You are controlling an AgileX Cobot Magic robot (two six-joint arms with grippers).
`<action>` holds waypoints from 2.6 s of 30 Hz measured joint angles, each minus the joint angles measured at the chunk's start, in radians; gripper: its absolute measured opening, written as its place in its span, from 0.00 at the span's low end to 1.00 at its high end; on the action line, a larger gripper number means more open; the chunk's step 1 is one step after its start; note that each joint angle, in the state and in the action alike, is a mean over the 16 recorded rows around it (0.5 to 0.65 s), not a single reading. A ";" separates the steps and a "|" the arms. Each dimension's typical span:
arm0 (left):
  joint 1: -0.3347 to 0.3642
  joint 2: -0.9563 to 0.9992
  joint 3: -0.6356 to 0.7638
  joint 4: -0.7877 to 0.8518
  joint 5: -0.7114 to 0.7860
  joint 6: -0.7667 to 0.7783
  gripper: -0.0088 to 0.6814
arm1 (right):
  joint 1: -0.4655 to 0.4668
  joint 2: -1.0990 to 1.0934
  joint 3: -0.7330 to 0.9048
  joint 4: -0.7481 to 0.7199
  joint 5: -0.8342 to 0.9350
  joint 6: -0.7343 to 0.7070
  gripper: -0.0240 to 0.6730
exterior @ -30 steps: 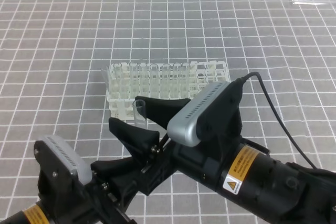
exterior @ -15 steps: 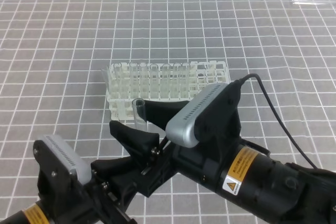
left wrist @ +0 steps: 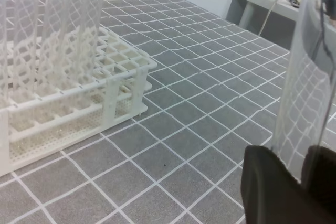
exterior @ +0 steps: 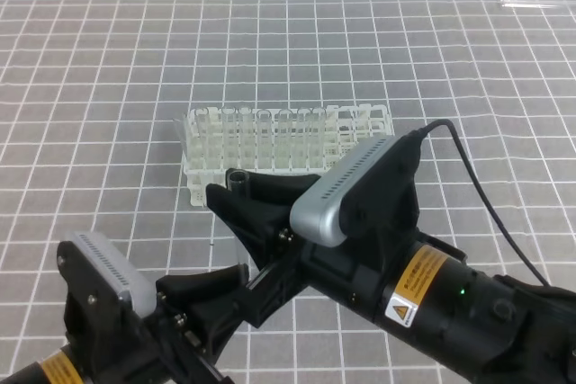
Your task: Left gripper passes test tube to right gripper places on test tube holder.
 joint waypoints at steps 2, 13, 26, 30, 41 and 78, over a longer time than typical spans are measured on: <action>0.000 0.000 0.000 0.002 0.000 -0.001 0.06 | 0.000 0.000 0.000 0.001 0.001 -0.002 0.21; 0.000 0.000 -0.006 0.019 -0.004 -0.015 0.31 | 0.001 0.000 0.000 0.002 0.005 0.000 0.18; 0.000 -0.074 -0.012 0.083 0.049 -0.078 0.38 | 0.004 -0.029 0.000 0.001 0.047 0.009 0.18; 0.000 -0.159 -0.012 0.115 0.120 -0.102 0.24 | 0.007 -0.057 -0.001 0.000 0.070 0.013 0.18; -0.001 -0.579 -0.019 0.149 0.526 -0.194 0.07 | 0.010 -0.126 -0.004 -0.004 0.145 0.022 0.18; -0.036 -1.130 -0.022 -0.099 1.086 0.017 0.02 | 0.003 -0.136 0.001 0.003 0.151 -0.039 0.18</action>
